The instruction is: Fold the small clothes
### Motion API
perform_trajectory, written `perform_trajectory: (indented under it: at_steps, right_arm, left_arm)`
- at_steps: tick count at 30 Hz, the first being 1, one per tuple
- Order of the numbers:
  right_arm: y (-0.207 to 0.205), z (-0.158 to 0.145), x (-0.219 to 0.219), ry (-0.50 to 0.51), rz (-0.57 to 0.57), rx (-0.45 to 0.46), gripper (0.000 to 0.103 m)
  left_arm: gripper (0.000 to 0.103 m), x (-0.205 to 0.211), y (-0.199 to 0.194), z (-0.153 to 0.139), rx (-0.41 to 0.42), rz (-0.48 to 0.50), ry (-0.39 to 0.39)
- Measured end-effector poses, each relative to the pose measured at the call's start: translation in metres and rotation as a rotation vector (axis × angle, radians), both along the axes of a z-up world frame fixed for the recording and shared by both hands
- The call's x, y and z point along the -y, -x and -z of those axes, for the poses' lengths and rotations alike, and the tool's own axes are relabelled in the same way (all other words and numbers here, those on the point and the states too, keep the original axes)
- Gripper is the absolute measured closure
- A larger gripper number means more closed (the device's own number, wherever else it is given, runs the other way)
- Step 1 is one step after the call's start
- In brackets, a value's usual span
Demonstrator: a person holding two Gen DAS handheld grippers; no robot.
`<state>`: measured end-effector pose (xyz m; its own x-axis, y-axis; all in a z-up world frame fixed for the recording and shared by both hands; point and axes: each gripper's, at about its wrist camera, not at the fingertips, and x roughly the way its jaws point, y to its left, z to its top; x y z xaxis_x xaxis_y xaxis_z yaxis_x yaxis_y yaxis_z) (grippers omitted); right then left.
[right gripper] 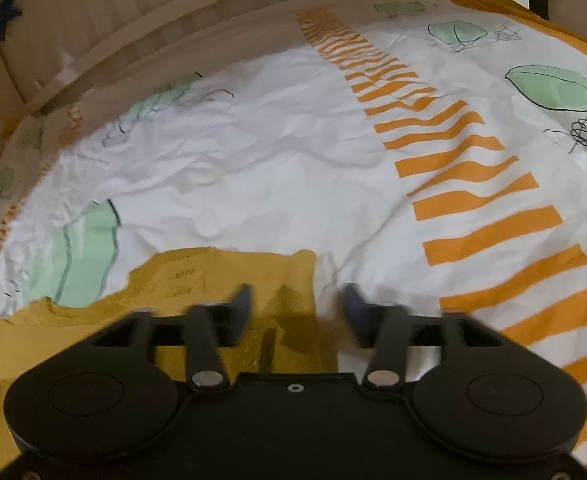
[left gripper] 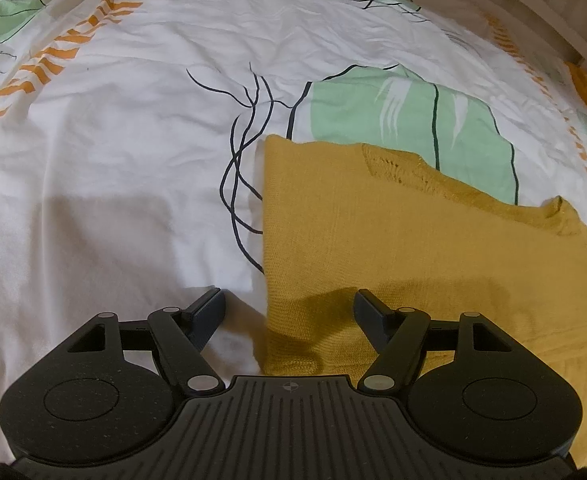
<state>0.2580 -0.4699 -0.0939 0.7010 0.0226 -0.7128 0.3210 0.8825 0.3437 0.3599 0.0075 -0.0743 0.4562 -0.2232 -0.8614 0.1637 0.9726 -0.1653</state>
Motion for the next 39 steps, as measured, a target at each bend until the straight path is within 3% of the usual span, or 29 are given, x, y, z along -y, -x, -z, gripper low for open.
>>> perform_trajectory:
  at_steps: [2, 7, 11, 15, 21, 25, 28, 39]
  right_arm:
    - [0.008, -0.005, -0.001, -0.007, -0.002, -0.003, 0.034]
    - [0.038, -0.016, -0.003, -0.063, -0.012, -0.025, 0.022]
    - [0.063, -0.026, -0.011, -0.109, -0.030, -0.036, 0.000]
    - [0.086, -0.041, -0.023, -0.119, -0.053, 0.009, 0.000]
    - [0.124, -0.061, -0.049, -0.031, -0.060, 0.057, 0.000]
    - [0.150, -0.062, -0.065, 0.038, -0.087, 0.066, 0.000]
    - [0.165, -0.054, -0.071, 0.060, -0.102, 0.046, 0.000]
    - [0.204, -0.052, -0.080, -0.004, -0.108, 0.050, 0.000]
  left_arm:
    - [0.032, 0.000, 0.000, 0.001, 0.003, -0.005, 0.001]
    - [0.030, 0.003, 0.007, 0.004, 0.040, -0.018, -0.009]
    - [0.027, 0.005, 0.011, 0.005, 0.062, -0.029, -0.009]
    - [0.027, 0.005, 0.014, 0.004, 0.070, -0.047, -0.007]
    - [0.028, 0.006, 0.018, 0.003, 0.058, -0.051, -0.021]
    - [0.027, 0.007, 0.024, 0.003, 0.057, -0.018, -0.038]
    - [0.027, 0.000, 0.034, 0.003, 0.057, -0.020, -0.006]
    - [0.018, -0.028, 0.113, -0.020, 0.114, -0.059, 0.034]
